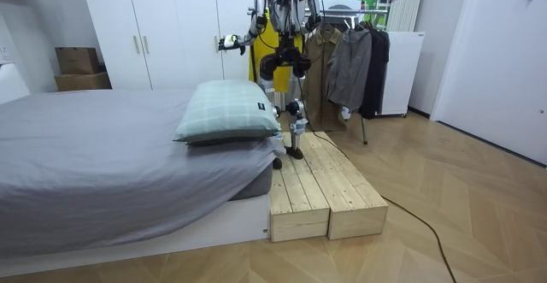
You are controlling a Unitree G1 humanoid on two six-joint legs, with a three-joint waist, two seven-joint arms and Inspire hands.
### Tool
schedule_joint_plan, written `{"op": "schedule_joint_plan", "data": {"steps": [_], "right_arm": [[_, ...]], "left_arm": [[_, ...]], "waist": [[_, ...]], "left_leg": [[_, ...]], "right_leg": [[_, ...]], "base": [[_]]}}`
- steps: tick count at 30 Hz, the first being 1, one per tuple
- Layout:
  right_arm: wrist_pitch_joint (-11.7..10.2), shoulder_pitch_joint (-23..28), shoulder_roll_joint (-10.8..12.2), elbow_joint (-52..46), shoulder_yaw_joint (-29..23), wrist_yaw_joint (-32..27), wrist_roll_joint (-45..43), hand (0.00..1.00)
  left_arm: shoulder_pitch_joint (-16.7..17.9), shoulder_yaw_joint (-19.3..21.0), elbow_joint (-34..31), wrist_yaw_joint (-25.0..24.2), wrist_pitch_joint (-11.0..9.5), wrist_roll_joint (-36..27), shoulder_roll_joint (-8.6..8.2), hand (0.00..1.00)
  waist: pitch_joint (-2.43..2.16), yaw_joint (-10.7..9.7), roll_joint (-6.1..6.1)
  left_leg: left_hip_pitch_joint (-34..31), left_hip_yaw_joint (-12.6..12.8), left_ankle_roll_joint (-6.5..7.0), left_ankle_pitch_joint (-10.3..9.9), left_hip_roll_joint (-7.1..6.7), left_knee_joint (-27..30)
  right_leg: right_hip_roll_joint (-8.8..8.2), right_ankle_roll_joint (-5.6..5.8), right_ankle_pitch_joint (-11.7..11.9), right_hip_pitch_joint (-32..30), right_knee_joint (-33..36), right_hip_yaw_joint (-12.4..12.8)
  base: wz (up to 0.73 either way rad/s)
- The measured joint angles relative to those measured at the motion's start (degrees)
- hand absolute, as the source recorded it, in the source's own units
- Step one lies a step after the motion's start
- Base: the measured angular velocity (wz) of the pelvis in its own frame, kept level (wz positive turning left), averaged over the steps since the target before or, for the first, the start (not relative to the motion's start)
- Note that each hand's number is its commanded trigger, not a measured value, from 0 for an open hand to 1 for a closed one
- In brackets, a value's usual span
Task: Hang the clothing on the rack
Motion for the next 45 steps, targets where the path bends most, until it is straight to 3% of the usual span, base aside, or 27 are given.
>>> {"op": "schedule_joint_plan", "data": {"steps": [4, 9, 16, 29, 36, 45], "right_arm": [[0.6, -0.6, -2.9, 0.3, 0.0, 1.2, 2.1, 1.0], [0.9, -4.6, -3.4, 3.9, -0.1, 3.7, 3.3, 1.0], [1.0, -7.7, -3.5, 7.4, -0.1, 8.1, 3.4, 1.0], [0.6, -9.7, -4.4, 9.9, -0.1, 12.4, 5.2, 1.0], [0.1, -10.2, -5.1, 12.3, -1.6, 15.2, 5.9, 1.0], [-0.9, -14.7, -6.5, 19.0, -1.7, 18.7, 8.4, 1.0]], "left_arm": [[0.0, 0.0, 0.0, 0.0, 0.0, 0.0, 0.29, 0.0], [0.0, 0.1, -0.4, -0.2, 0.1, 0.2, 2.42, 0.0], [-0.7, 1.8, -1.2, -0.1, 0.1, 0.8, 3.01, 0.0], [-0.7, 2.1, -1.1, -0.2, 0.4, 2.5, 2.57, 0.0], [-0.6, 2.5, -1.1, -0.6, 0.4, 4.1, 2.14, 0.0], [-0.8, 2.8, -2.8, -0.4, 0.2, 4.1, 2.29, 0.0]], "waist": [[-0.09, 0.9, -0.67], [-0.03, 0.9, -1.75], [-0.04, 1.1, -1.91], [-0.03, 1.2, -2.19], [-0.11, 2.5, -2.3], [-0.1, 2.5, -2.54]], "left_leg": [[0.0, -0.2, 0.0, 0.0, 0.02, 0.0], [0.0, -0.4, 0.0, 0.0, 0.05, 0.0], [-0.3, -0.9, -0.01, 0.0, -0.01, 0.0], [-0.6, -2.0, -0.2, 0.1, -0.05, 0.0], [-0.6, -2.2, -0.3, 0.2, -0.06, 0.2], [-0.6, -2.4, -0.55, 0.3, -0.11, 0.3]], "right_leg": [[-0.01, -0.02, 0.0, 0.1, 0.0, 0.0], [-0.03, -0.11, 0.1, 0.1, -0.1, -0.3], [-0.25, -0.11, 0.1, 0.1, -0.6, -1.3], [-0.28, -0.19, 0.1, -0.4, 0.0, -1.8], [-0.33, -0.19, 0.1, -0.3, 0.2, -2.0], [-0.44, -0.19, 0.1, -0.5, 0.6, -2.4]], "base": [[0.0], [0.02], [0.07], [0.02], [0.0], [0.0]]}}
